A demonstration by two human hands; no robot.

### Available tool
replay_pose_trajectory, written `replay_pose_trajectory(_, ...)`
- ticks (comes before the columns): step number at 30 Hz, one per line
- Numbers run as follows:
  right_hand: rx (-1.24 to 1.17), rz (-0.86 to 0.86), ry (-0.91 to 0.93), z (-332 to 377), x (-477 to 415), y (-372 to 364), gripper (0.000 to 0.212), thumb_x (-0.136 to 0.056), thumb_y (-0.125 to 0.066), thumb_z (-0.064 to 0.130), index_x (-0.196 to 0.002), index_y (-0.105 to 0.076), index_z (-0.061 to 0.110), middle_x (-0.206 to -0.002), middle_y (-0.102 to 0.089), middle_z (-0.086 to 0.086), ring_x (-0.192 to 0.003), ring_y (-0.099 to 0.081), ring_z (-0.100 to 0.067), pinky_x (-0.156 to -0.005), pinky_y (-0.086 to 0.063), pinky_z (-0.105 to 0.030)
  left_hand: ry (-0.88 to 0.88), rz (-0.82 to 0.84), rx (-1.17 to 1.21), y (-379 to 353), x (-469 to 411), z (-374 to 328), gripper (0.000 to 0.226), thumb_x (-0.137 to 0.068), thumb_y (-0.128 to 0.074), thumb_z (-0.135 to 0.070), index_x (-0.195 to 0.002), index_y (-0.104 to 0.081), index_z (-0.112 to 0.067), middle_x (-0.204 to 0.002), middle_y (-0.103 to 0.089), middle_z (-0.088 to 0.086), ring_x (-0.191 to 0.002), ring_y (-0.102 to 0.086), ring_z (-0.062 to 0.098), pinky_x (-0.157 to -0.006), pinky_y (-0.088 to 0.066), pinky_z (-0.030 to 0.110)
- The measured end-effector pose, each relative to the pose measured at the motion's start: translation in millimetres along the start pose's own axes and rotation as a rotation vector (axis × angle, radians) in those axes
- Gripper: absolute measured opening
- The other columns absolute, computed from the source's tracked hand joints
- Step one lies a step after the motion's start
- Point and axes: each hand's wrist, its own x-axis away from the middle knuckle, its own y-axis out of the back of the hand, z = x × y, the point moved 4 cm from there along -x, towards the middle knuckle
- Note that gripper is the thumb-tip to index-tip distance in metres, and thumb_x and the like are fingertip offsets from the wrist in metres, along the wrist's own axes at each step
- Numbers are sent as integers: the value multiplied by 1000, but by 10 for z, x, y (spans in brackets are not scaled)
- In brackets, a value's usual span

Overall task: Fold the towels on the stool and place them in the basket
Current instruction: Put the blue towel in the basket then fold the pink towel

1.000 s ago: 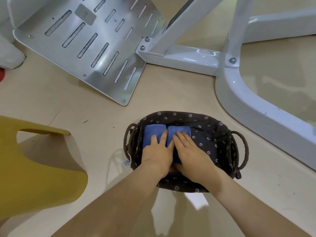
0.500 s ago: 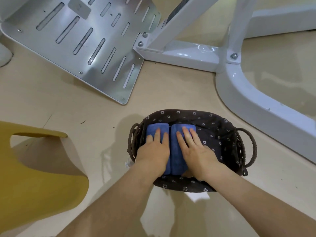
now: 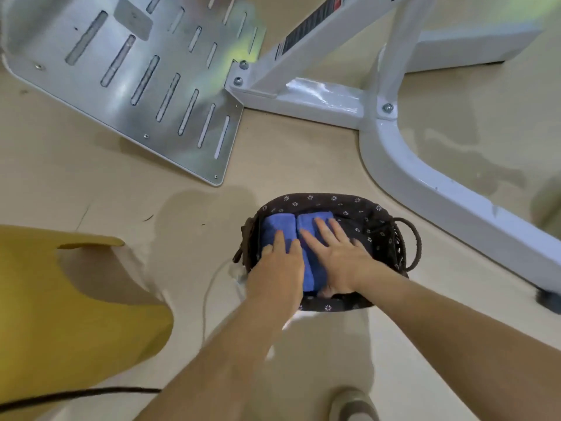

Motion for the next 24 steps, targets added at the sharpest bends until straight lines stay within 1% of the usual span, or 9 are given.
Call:
replay_pose_trajectory(2,-223,-17,20,71,336,227,115,-72,-74,52,-150,8,33,-159,17,0,-147,14,-28,-115,-19,-54,-17,-100,139,173,337,-55,38,-95,-48,-21,-132,-44,-15,-141,-40,5,-113,-48,26,-84,-42,34)
replay_pose_trajectory(4,-533,-138,25,142,761,440,90,-83,-66,45,-152,-11,25,-158,-17,-2,-147,-12,-22,-116,-21,-37,18,-141,325,368,713,-134,28,-97,-45,-25,-120,-57,-15,-126,-53,-1,-107,-52,23,-82,-43,34)
replay_pose_trajectory(5,-635,-198,-2,168,1009,529,76,-88,-62,38,-150,-22,23,-147,-37,0,-141,-28,-20,-110,-26,-27,49,-156,416,490,903,-188,26,-97,-45,-26,-114,-61,-15,-120,-58,-2,-105,-54,21,-82,-43,33)
replay_pose_trajectory(7,-714,-244,-52,231,1524,695,55,-94,-55,29,-145,-37,22,-132,-54,3,-129,-46,-18,-99,-32,-22,105,-198,548,776,1274,-338,26,-98,-43,-26,-100,-66,-15,-104,-66,-1,-95,-57,19,-80,-44,34)
replay_pose_trajectory(9,-794,-236,-54,284,2026,860,43,-95,-53,22,-138,-48,18,-134,-56,0,-123,-52,-16,-94,-34,-17,136,-202,586,1077,1622,-546,28,-98,-43,-26,-86,-66,-15,-85,-66,0,-82,-58,19,-75,-45,37)
replay_pose_trajectory(12,-923,-199,-57,250,2752,1196,32,-96,-52,17,-127,-59,16,-122,-62,5,-106,-56,-8,-83,-33,-10,205,-175,654,1577,2118,-885,27,-96,-48,-25,-71,-57,-25,-64,-57,-7,-63,-51,9,-58,-37,17)
replay_pose_trajectory(14,-959,-188,-68,154,3179,1428,29,-96,-51,20,-123,-62,21,-115,-63,10,-103,-57,-5,-84,-34,-12,238,-180,732,1906,2440,-1148,18,-94,-52,-23,-85,-65,-31,-74,-63,-14,-70,-56,4,-62,-37,9)
replay_pose_trajectory(17,-963,-203,-68,-102,3808,1879,25,-95,-52,23,-116,-66,28,-107,-68,13,-101,-60,-6,-88,-41,-18,257,-213,804,2441,2868,-1611,24,-92,-53,-13,-103,-70,-28,-95,-67,-17,-87,-60,2,-79,-44,14)
replay_pose_trajectory(24,-1131,-437,-140,-962,4846,2397,28,-94,-52,14,-92,-64,39,-86,-71,6,-80,-67,-8,-76,-50,-25,182,-184,931,3028,3394,-2542,27,-93,-56,-20,-86,-63,-45,-77,-66,-19,-70,-57,-1,-65,-43,10)
